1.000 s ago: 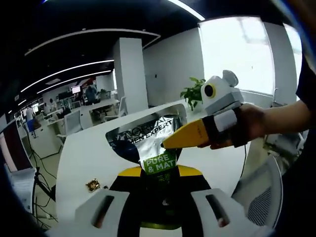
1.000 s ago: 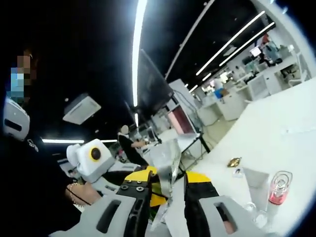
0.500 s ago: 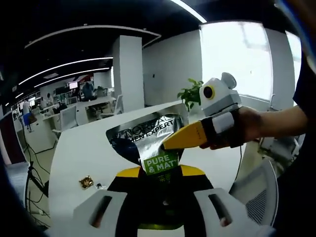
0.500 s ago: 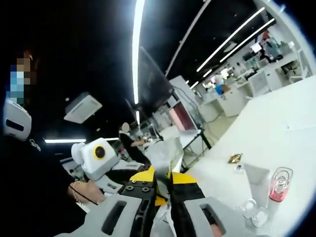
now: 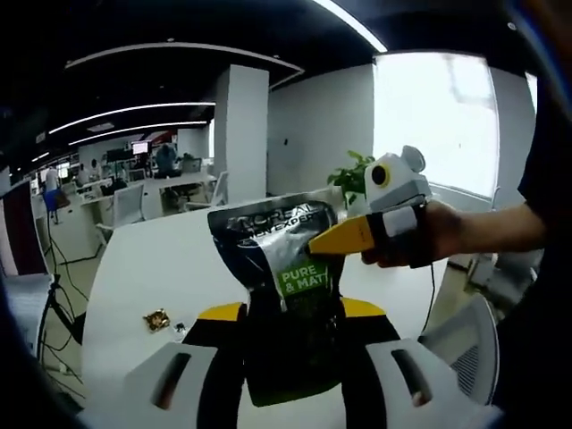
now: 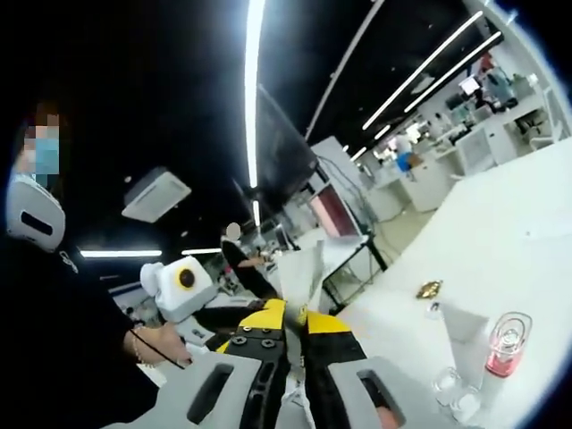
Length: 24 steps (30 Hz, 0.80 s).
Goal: Arrange the skincare products in the storage area until every visible bottle or jar stands upright without overlapping.
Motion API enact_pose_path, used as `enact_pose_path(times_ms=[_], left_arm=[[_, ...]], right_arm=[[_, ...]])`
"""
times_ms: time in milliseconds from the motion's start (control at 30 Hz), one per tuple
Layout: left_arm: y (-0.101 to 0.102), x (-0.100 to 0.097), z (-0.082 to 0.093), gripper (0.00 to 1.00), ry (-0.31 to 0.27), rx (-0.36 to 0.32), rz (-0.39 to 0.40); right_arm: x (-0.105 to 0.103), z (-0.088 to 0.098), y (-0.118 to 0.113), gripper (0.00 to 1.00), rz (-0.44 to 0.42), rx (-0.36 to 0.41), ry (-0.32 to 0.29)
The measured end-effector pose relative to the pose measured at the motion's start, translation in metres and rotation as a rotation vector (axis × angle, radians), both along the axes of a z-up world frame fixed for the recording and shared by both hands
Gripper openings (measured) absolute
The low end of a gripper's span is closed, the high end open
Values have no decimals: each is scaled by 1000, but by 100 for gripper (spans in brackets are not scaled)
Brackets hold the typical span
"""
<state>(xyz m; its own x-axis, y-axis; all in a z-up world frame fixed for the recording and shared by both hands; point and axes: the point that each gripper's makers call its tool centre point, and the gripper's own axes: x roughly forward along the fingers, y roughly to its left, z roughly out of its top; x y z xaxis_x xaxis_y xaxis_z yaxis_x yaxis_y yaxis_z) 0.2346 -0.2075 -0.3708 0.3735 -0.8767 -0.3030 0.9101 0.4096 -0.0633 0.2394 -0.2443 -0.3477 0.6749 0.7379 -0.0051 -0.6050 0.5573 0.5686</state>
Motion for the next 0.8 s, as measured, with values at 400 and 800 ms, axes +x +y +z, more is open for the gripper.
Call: enact_pose_path(times_ms=[400, 800], left_arm=[[-9, 13, 11, 49, 152, -120, -37], [-11, 22, 29, 64, 294, -281, -158]], right_arm=[[-6, 18, -15, 0, 11, 65, -57], [-13, 33, -25, 0, 29, 95, -80]])
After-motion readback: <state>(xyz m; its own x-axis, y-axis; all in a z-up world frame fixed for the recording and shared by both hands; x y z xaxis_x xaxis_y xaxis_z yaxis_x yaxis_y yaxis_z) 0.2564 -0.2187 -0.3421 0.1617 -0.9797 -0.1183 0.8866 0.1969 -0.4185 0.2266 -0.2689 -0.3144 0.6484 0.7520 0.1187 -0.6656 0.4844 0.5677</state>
